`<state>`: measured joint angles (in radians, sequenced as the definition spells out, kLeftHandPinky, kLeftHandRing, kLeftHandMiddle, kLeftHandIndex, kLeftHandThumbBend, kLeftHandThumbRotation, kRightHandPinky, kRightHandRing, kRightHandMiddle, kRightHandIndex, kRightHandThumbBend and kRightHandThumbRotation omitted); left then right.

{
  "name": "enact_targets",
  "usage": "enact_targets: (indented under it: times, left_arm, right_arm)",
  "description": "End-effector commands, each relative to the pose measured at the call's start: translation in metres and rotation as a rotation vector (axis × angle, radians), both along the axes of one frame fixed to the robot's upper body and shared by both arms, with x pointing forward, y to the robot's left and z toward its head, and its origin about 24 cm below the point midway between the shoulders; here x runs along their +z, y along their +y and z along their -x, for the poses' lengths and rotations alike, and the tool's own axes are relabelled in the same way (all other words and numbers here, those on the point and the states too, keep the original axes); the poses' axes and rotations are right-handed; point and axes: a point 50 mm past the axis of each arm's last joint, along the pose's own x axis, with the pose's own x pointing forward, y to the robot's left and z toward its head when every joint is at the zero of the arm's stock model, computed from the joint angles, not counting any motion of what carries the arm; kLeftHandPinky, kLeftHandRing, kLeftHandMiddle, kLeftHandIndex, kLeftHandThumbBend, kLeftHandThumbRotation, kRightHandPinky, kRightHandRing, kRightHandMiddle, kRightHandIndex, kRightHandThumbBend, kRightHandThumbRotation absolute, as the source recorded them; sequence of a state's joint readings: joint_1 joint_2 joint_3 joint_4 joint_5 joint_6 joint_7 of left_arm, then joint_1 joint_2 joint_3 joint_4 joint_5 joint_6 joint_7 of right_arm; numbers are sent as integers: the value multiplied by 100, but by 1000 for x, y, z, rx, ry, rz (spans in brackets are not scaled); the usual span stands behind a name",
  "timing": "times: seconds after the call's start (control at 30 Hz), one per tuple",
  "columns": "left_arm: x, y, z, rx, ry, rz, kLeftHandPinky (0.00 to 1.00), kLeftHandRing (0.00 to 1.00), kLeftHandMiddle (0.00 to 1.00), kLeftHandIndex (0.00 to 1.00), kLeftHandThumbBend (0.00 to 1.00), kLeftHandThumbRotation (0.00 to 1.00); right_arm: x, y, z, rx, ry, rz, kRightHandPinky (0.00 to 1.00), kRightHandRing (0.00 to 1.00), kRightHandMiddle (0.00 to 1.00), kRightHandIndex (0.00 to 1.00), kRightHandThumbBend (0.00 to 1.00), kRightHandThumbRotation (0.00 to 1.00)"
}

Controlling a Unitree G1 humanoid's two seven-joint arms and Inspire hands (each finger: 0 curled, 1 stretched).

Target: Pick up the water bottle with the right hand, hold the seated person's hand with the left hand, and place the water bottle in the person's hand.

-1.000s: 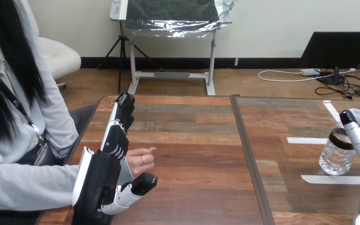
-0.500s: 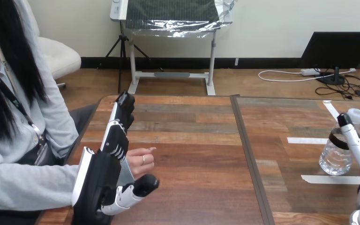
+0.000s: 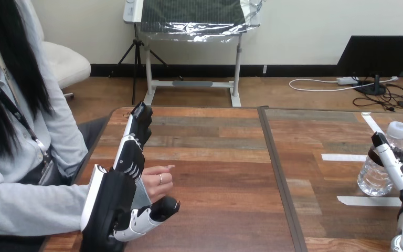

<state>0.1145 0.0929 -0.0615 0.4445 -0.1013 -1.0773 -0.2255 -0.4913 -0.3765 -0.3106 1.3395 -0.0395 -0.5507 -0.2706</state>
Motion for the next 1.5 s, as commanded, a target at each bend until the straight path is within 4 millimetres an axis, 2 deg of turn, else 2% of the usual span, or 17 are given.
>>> enact_targets:
  times: [0.0, 0.43, 0.7, 1.0, 1.2, 1.47]
  left_arm:
    - [14, -2, -11, -5, -84, 14, 100, 100, 100, 100, 100, 69]
    - [14, -1, -10, 1, -90, 3, 100, 100, 100, 100, 100, 71]
    - [14, 0, -9, 0, -92, 2, 100, 100, 100, 100, 100, 70]
    - [14, 1, -7, -11, -91, 11, 100, 100, 100, 100, 100, 68]
    - [14, 1, -5, -18, -95, 13, 100, 100, 100, 100, 100, 66]
    - [14, 3, -4, -26, -98, 6, 100, 100, 100, 100, 100, 65]
  right_arm:
    - [32, -1, -29, 22, -94, 1, 100, 100, 100, 100, 100, 65]
    - [31, 0, -33, 45, -56, -58, 100, 100, 100, 100, 100, 55]
    - [30, 0, -35, 42, -6, -40, 100, 100, 100, 100, 100, 55]
    - [29, 1, -38, 37, 35, -28, 100, 97, 100, 100, 100, 51]
    - [29, 2, -39, 38, 55, -37, 90, 94, 100, 100, 100, 51]
    - [30, 2, -41, 50, 90, -23, 93, 98, 100, 100, 100, 49]
